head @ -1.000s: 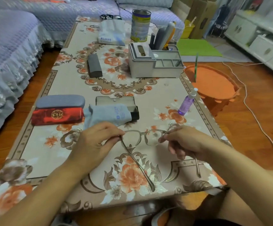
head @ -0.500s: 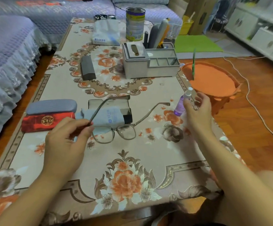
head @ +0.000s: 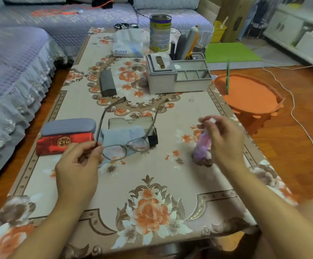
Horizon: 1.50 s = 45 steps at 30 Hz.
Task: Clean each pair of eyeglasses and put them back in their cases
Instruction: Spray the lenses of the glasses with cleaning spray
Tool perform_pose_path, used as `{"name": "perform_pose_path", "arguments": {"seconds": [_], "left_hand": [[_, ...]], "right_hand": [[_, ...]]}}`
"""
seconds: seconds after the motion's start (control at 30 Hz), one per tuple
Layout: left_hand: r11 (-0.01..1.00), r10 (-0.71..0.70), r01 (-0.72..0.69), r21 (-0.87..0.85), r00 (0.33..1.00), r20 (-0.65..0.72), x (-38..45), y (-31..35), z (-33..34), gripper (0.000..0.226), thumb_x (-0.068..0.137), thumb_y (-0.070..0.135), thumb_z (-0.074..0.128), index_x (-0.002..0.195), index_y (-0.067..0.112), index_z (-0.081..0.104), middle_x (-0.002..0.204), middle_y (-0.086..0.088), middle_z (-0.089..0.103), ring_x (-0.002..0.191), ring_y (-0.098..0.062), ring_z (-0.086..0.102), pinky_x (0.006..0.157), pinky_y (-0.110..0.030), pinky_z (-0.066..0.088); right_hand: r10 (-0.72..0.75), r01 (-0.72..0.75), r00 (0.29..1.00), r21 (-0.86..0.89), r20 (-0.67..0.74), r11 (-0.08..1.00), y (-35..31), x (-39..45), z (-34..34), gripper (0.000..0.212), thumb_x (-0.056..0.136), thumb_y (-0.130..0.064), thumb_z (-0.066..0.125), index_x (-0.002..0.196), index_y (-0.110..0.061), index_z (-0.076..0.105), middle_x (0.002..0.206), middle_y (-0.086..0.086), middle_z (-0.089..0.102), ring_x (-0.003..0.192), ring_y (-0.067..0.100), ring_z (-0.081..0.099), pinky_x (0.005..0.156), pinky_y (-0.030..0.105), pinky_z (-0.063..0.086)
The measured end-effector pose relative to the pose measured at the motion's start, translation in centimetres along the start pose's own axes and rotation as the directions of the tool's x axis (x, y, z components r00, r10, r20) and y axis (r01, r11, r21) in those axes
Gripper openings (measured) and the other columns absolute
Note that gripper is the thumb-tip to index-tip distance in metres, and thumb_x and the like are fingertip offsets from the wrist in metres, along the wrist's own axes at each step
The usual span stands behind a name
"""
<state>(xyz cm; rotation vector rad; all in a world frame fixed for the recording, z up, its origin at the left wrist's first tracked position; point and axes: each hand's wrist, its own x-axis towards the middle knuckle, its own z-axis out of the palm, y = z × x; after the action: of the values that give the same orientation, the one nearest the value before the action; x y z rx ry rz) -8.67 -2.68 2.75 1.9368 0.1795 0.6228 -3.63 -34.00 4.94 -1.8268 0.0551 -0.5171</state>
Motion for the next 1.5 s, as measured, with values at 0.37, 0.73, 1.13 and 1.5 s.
{"name": "perform_pose_path", "arguments": {"seconds": [0.37, 0.73, 1.13, 1.5], "left_hand": [[0.986, 0.149, -0.149, 0.078, 0.989, 0.006, -1.0, 0.0, 0.2, 0.011, 0.095, 0.004, 0.066, 0.104, 0.008, 0.070, 0.096, -0.002, 0.058, 0.087, -0.017, 0.061, 0.079, -0.021, 0.051], [0.871, 0.432, -0.447, 0.204, 0.895, 0.116, -1.5, -0.2, 0.3, 0.010, 0.085, 0.007, 0.073, 0.085, -0.002, 0.068, 0.082, -0.006, 0.059, 0.078, -0.007, 0.047, 0.077, -0.006, 0.037], [0.565, 0.726, -0.795, 0.221, 0.606, 0.326, -1.3, -0.8, -0.3, 0.013, 0.095, 0.008, 0.070, 0.093, -0.004, 0.076, 0.084, -0.013, 0.070, 0.075, -0.024, 0.067, 0.080, -0.021, 0.053], [0.463, 0.790, -0.873, 0.155, 0.485, 0.374, -1.8, 1.2, -0.5, 0.006, 0.091, -0.003, 0.072, 0.092, -0.007, 0.078, 0.085, -0.016, 0.073, 0.079, -0.027, 0.072, 0.076, -0.029, 0.060]], "right_hand": [[-0.007, 0.028, 0.881, -0.038, 0.474, 0.999, 0.7, -7.6, 2.0, 0.022, 0.098, -0.031, 0.060, 0.113, -0.018, 0.069, 0.108, -0.012, 0.072, 0.103, 0.013, 0.069, 0.088, 0.028, 0.055], [0.227, -0.230, 0.674, -0.092, 0.703, 0.969, -0.9, -6.8, 2.7, 0.015, 0.105, -0.034, 0.047, 0.108, -0.023, 0.057, 0.095, 0.010, 0.063, 0.081, 0.025, 0.058, 0.077, 0.039, 0.050], [0.196, -0.509, 0.580, 0.164, 0.790, 0.845, -5.1, -7.5, 1.1, 0.034, 0.094, -0.044, 0.059, 0.099, -0.010, 0.053, 0.082, 0.013, 0.061, 0.071, 0.029, 0.058, 0.072, 0.040, 0.049], [0.432, -0.405, 0.689, -0.185, 0.582, 0.895, -7.7, -8.4, 3.5, 0.089, 0.094, -0.075, 0.034, 0.065, 0.006, 0.055, 0.050, 0.003, 0.050, 0.046, 0.014, 0.046, 0.059, 0.029, 0.040]]}}
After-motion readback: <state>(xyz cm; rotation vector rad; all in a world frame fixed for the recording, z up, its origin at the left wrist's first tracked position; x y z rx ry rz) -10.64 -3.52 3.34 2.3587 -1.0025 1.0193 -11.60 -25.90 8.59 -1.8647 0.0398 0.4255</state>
